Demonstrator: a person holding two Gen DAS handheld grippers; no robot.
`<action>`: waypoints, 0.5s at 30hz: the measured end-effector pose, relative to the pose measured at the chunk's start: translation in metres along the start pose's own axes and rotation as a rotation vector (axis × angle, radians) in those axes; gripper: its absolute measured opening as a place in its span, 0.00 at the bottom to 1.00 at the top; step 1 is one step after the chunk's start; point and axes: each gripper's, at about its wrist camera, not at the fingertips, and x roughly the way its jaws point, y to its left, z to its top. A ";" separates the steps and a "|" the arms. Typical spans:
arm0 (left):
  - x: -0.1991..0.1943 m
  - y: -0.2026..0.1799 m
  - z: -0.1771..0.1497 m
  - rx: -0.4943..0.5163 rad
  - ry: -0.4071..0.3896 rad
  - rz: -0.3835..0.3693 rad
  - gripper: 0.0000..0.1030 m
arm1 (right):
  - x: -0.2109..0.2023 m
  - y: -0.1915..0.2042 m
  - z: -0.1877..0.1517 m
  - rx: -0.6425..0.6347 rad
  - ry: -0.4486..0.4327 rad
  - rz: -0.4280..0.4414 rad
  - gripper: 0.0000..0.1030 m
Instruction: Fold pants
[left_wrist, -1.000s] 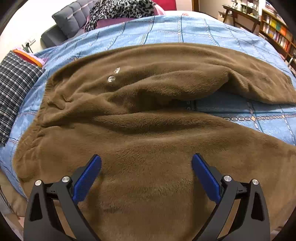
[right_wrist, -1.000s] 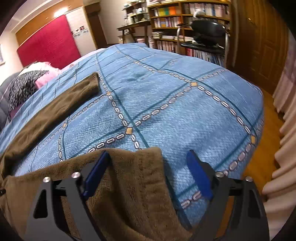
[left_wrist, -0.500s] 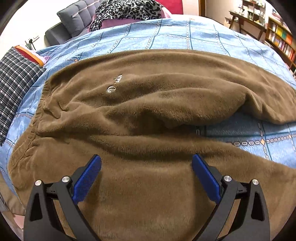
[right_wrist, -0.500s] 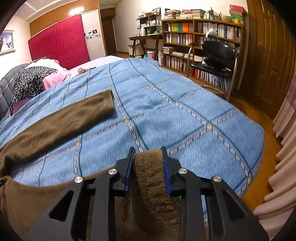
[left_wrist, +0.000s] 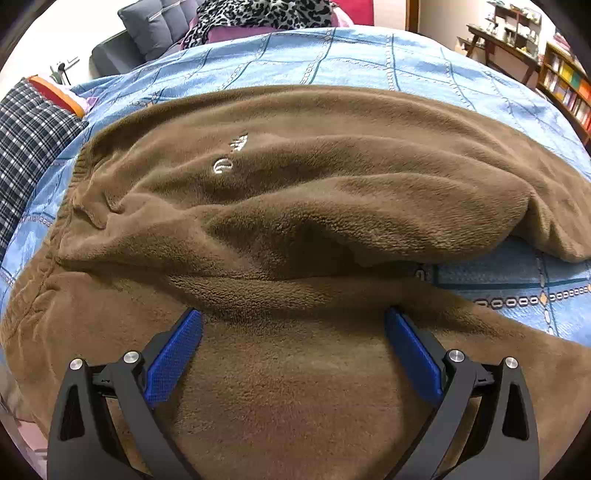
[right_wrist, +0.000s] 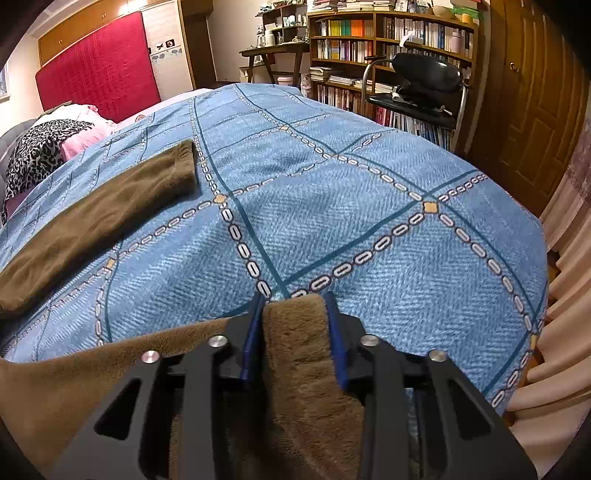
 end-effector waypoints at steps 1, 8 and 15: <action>-0.004 0.000 0.000 0.005 -0.004 -0.002 0.95 | -0.006 0.001 0.002 -0.003 -0.015 -0.006 0.43; -0.038 0.009 0.005 0.013 -0.062 -0.055 0.95 | -0.040 0.026 0.017 -0.035 -0.091 0.014 0.54; -0.059 0.047 0.024 -0.068 -0.112 -0.067 0.95 | -0.054 0.079 0.031 -0.077 -0.110 0.119 0.56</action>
